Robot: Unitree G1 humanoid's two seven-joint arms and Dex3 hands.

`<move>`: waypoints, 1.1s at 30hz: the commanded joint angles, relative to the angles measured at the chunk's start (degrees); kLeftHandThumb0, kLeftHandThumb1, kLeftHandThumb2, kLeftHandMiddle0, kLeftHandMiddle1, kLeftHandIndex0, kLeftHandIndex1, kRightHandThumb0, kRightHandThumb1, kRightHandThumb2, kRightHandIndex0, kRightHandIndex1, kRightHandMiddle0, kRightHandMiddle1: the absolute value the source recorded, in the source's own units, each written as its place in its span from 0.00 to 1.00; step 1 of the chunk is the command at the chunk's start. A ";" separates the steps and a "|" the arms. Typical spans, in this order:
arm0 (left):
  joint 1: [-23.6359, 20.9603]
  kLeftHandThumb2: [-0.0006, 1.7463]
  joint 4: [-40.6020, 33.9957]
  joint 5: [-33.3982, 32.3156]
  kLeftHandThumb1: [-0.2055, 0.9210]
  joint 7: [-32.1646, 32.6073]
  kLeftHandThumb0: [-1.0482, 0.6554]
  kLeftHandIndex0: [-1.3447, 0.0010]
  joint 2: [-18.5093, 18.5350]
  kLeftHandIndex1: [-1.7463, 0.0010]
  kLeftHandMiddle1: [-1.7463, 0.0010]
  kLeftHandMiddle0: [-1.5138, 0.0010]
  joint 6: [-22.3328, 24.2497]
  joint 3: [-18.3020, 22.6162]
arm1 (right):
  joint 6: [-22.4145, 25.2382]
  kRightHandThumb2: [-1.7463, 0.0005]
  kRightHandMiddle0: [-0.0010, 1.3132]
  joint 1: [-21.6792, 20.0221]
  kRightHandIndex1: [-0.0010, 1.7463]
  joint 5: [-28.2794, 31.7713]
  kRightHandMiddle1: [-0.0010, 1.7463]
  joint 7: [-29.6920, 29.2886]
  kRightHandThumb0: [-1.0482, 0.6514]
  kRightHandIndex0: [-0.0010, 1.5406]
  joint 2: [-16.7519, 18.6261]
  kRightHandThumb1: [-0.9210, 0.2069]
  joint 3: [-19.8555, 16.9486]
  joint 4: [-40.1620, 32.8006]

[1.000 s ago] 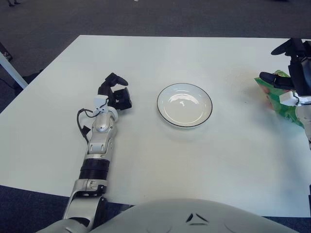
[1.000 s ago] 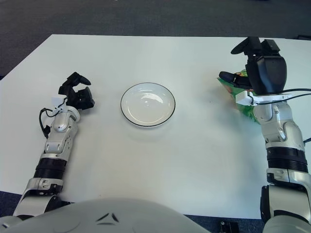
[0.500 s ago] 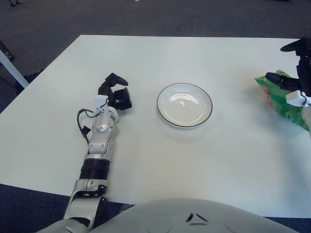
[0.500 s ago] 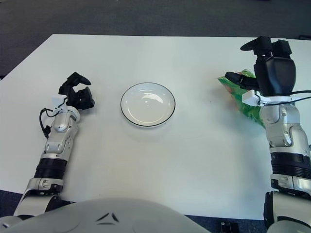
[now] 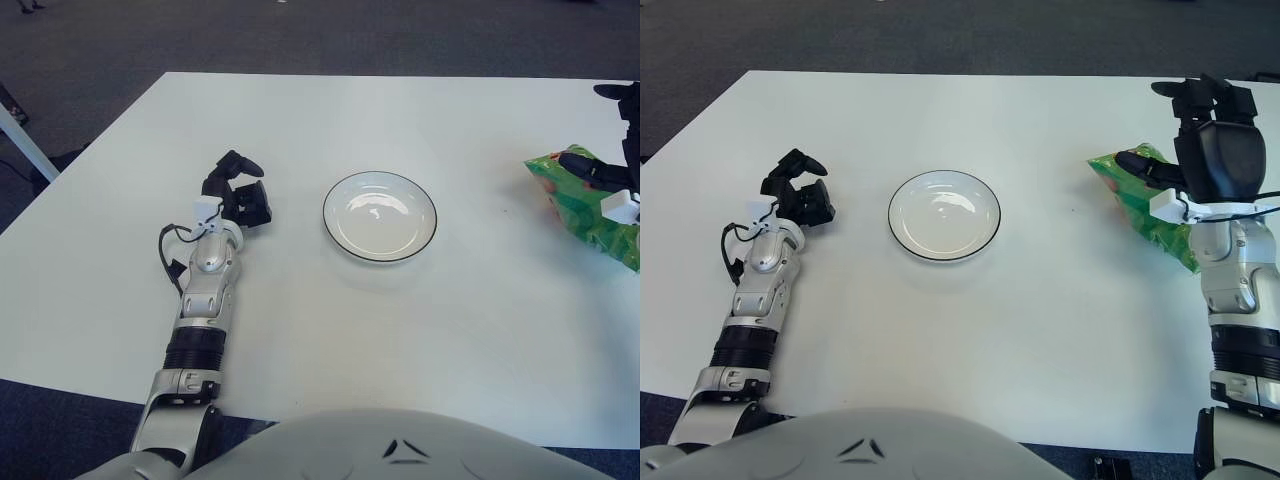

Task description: Put the snack into the plate.

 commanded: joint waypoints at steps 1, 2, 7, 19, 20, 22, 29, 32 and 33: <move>6.58 0.80 3.60 0.11 0.41 -0.37 0.32 0.51 -3.43 0.00 0.00 0.10 0.06 -0.47 | 1.18 0.53 0.00 1.40 0.00 1.76 0.06 3.17 0.03 0.00 -2.15 0.00 -1.01 -1.06; 6.58 0.80 3.61 0.09 0.41 -0.39 0.32 0.51 -3.45 0.00 0.00 0.10 0.05 -0.44 | 1.60 0.53 0.00 1.73 0.00 2.05 0.05 4.04 0.03 0.00 -2.34 0.00 -1.19 -1.25; 6.77 0.80 3.39 0.04 0.41 -0.56 0.32 0.51 -3.46 0.00 0.00 0.10 -0.10 -0.37 | 4.55 0.51 0.00 4.28 0.00 3.75 0.04 9.40 0.02 0.00 -3.51 0.00 -2.35 -3.08; 6.90 0.79 2.80 0.16 0.42 0.22 0.32 0.51 -3.85 0.00 0.00 0.09 0.84 0.08 | 15.03 0.46 0.00 8.77 0.00 5.93 0.04 24.87 0.00 0.00 -6.09 0.00 -3.35 -9.82; 6.93 0.79 2.73 0.30 0.42 0.35 0.32 0.51 -3.91 0.00 0.00 0.09 0.84 0.06 | 16.07 0.46 0.00 9.12 0.00 6.13 0.03 26.27 0.00 0.00 -6.32 0.00 -3.42 -10.42; 7.06 0.79 2.51 0.46 0.42 0.48 0.32 0.51 -3.92 0.00 0.00 0.09 0.85 0.07 | 17.59 0.47 0.00 9.74 0.00 6.37 0.02 28.26 0.00 0.00 -6.64 0.00 -3.57 -11.47; 7.23 0.80 2.03 1.01 0.41 1.00 0.32 0.50 -3.94 0.00 0.00 0.09 1.23 -0.04 | 20.19 0.48 0.00 10.10 0.00 6.45 0.00 31.31 0.00 0.00 -7.18 0.00 -3.64 -12.17; 7.37 0.80 1.58 1.18 0.41 1.39 0.32 0.50 -4.05 0.00 0.00 0.09 1.63 -0.03 | 22.28 0.49 0.00 10.04 0.00 6.61 0.00 33.56 0.00 0.00 -7.64 0.00 -3.47 -12.24; 7.44 0.80 1.37 1.21 0.41 1.52 0.32 0.50 -4.10 0.00 0.00 0.09 1.79 -0.01 | 22.87 0.49 0.00 10.06 0.00 6.63 0.00 34.17 0.00 0.00 -7.79 0.00 -3.45 -12.28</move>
